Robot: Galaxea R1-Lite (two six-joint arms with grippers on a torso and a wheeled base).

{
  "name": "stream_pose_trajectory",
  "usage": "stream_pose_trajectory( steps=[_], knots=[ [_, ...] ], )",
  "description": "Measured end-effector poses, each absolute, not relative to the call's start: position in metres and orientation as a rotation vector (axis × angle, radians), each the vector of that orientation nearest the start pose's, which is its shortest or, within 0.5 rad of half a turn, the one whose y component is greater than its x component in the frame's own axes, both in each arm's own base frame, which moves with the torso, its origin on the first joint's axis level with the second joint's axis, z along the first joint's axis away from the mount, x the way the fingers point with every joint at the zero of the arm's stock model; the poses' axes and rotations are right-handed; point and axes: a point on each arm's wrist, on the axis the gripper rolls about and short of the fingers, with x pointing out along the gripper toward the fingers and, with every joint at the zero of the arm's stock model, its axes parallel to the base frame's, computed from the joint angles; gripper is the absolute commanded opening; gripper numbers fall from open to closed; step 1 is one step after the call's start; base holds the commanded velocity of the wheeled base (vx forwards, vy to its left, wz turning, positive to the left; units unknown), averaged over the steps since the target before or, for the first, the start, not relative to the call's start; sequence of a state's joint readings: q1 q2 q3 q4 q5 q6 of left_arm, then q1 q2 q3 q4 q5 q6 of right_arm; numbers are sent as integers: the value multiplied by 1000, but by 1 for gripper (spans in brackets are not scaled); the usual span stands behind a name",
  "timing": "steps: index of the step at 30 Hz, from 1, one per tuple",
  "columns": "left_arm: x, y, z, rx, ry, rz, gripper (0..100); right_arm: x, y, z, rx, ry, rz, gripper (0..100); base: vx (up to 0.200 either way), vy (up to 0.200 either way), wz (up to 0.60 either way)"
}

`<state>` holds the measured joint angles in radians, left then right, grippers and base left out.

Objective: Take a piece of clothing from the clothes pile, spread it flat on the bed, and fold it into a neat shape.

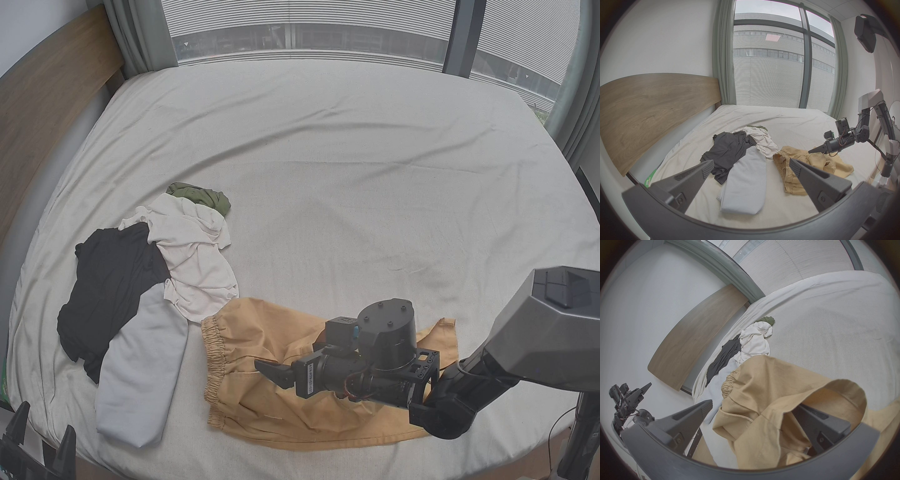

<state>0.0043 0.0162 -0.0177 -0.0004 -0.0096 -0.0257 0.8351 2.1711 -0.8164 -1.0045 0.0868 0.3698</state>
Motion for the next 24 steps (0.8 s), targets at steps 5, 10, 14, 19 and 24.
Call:
stream_pose_trajectory(
  steps=[5, 10, 14, 19, 24],
  knots=[
    [-23, 0, 81, -26, -1, -5, 100, 255, 281, 56, 206, 494, 807, 0, 0, 0, 0],
    [-23, 0, 81, -26, -1, -5, 100, 255, 281, 54, 204, 499, 804, 0, 0, 0, 0],
    [-23, 0, 81, -26, -1, -5, 100, 255, 281, 52, 201, 505, 802, 0, 0, 0, 0],
    [-23, 0, 81, -26, -1, -5, 100, 254, 280, 49, 197, 513, 800, 0, 0, 0, 0],
    [-23, 0, 81, -26, -1, -5, 100, 251, 276, 52, 199, 512, 800, 0, 0, 0, 0]
  ],
)
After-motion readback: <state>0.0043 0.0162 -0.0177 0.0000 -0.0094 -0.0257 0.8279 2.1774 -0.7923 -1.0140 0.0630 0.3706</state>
